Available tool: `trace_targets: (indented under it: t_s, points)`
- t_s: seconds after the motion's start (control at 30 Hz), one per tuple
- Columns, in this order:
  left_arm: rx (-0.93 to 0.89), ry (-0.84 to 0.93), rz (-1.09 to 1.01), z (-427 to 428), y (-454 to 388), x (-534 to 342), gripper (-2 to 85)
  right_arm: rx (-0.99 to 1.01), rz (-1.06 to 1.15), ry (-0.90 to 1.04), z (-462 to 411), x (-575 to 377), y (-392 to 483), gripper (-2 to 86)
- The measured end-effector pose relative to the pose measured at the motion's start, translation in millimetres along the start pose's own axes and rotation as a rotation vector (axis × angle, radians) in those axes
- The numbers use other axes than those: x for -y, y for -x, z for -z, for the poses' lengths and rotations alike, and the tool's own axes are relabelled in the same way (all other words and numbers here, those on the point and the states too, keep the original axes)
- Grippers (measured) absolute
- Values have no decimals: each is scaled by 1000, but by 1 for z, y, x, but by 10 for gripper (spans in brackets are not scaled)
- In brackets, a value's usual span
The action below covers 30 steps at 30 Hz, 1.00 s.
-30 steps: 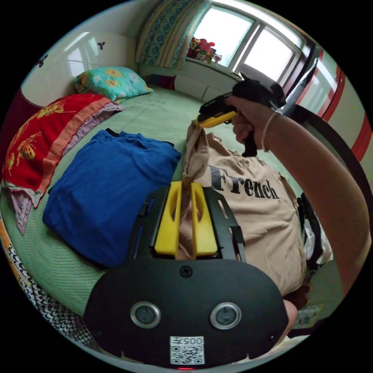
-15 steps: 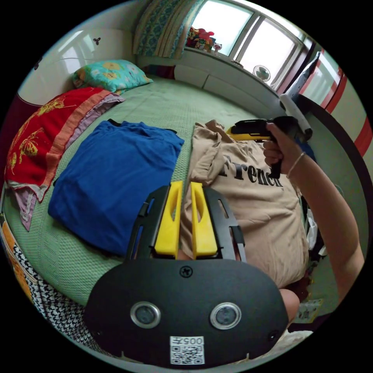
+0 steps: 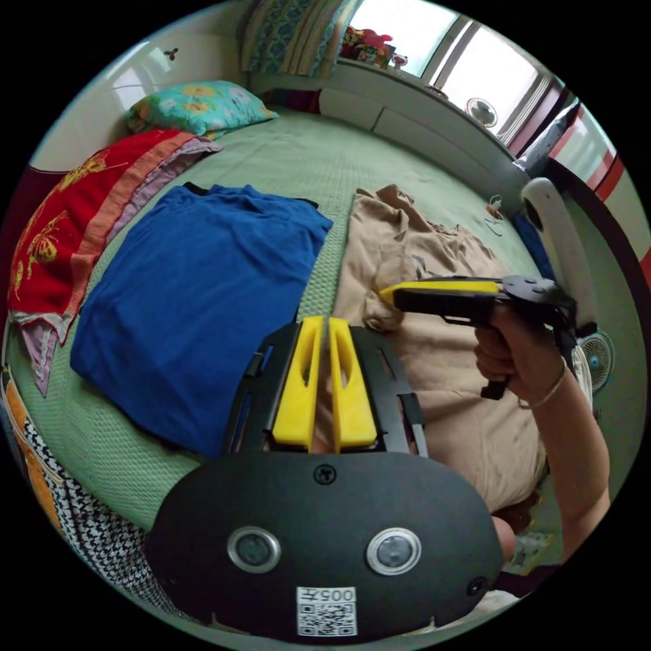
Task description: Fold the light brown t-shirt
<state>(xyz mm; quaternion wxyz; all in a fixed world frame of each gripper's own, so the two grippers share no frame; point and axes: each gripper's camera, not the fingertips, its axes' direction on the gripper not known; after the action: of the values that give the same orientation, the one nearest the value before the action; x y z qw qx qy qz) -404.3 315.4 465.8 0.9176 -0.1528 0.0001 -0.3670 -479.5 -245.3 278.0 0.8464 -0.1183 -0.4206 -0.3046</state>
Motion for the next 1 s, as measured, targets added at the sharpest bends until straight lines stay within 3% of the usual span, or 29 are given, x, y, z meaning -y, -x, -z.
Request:
trace_targets:
  t_s: [0.2,0.43,0.67,0.87,1.0]
  points:
    - [-26,-32,-3,3,-2,1,12,-186,22,103,12,-16,23,9]
    - [-63,-6,-18,-7,-8,5,1,-137,137,-145,39,-18,76,1]
    - [-42,2,-11,-12,-6,8,1,-249,72,22,20,-21,73,-13]
    - [-99,0,51,-15,6,11,44,-376,34,-149,63,19,79,-10]
    - [-77,8,24,-18,3,12,103,-330,-79,-110,56,72,58,21]
